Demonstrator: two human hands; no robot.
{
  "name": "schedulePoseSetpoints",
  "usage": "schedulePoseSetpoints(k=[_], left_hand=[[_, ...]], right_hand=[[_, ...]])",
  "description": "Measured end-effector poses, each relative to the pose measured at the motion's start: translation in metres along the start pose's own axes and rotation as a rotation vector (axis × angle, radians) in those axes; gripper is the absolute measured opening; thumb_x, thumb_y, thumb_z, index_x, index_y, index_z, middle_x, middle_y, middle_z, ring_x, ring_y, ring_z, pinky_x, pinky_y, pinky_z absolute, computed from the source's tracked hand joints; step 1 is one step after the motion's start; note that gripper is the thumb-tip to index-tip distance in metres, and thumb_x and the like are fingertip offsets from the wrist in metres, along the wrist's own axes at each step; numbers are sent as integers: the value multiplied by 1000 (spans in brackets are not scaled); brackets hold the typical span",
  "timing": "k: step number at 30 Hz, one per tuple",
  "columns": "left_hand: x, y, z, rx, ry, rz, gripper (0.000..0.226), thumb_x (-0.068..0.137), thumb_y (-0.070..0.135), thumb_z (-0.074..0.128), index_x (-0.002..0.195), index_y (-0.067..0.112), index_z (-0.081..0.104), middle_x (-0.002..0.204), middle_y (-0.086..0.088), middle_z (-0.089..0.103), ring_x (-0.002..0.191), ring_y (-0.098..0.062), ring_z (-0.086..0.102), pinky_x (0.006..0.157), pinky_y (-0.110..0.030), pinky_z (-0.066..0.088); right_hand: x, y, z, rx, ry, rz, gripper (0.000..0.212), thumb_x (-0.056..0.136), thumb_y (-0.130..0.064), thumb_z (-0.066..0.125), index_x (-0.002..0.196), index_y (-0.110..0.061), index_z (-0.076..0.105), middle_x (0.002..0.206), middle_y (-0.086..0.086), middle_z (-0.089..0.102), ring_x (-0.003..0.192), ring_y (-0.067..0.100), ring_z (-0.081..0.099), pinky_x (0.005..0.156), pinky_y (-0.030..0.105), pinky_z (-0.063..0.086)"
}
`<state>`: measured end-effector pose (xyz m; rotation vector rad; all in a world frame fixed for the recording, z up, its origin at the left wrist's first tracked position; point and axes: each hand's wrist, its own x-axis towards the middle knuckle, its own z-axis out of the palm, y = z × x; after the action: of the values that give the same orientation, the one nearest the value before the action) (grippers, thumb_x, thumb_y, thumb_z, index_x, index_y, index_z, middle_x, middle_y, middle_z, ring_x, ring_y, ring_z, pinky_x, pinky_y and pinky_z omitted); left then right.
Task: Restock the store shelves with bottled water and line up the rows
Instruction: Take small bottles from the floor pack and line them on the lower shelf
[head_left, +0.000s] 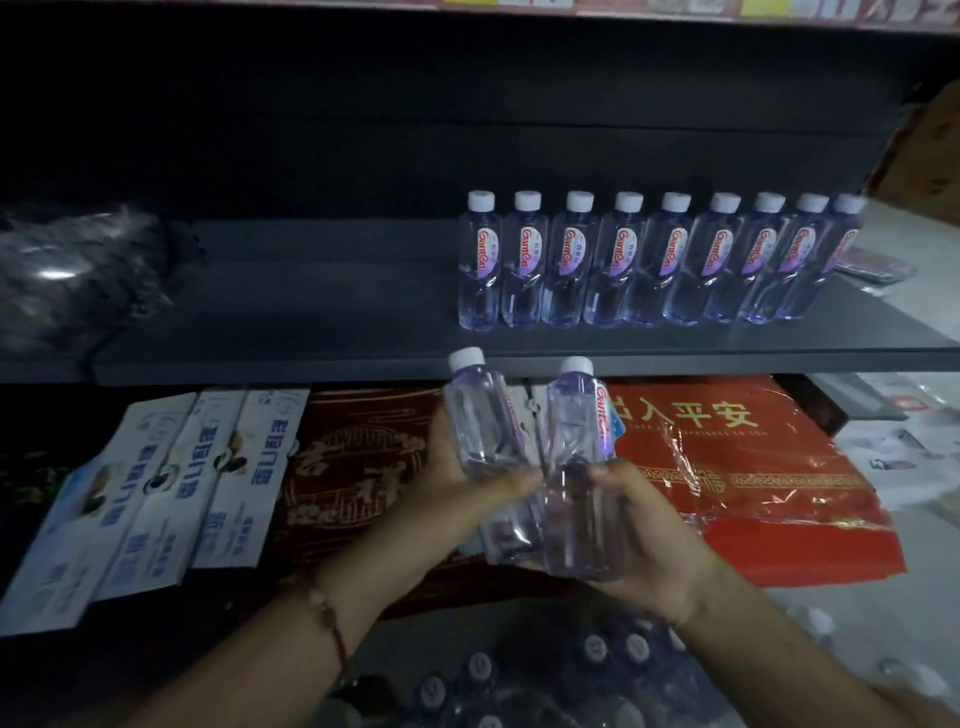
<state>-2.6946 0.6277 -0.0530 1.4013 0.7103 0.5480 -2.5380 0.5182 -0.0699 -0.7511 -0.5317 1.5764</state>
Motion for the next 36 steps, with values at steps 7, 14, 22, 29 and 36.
schedulePoseSetpoints(k=[7,14,22,29,36], left_hand=[[9,3,-16,126,78,32,73,78,9,82,135,37,46,107,8,72,90,-3,72,82,-33,61],[23,33,-60,105,248,117,69,79,19,81,132,43,45,98,12,73,85,-3,73,89,-46,59],[24,46,-98,114,328,217,76,83,20,79,141,44,36,103,15,70,82,4,69,85,-41,57],[25,48,-120,150,360,257,73,85,17,77,135,49,34,101,11,70,80,6,68,71,-30,52],[27,47,-138,148,375,240,82,86,21,78,146,45,28,96,17,69,78,11,66,59,-12,45]], right_hand=[[14,1,11,-200,228,44,53,71,-33,79,118,-11,68,119,20,67,105,36,65,103,63,44],[54,-18,39,-492,472,-126,31,80,-22,77,108,-11,69,103,13,73,97,32,70,90,52,57],[154,-53,79,-713,607,-480,45,76,-12,84,112,-13,57,104,2,71,93,16,69,85,31,56],[237,-53,81,-990,767,-564,27,82,-17,80,103,-20,63,103,-5,71,96,13,66,89,31,55],[274,-51,63,-1187,891,-629,36,87,-25,75,119,-21,59,120,-3,63,108,15,62,100,38,52]])
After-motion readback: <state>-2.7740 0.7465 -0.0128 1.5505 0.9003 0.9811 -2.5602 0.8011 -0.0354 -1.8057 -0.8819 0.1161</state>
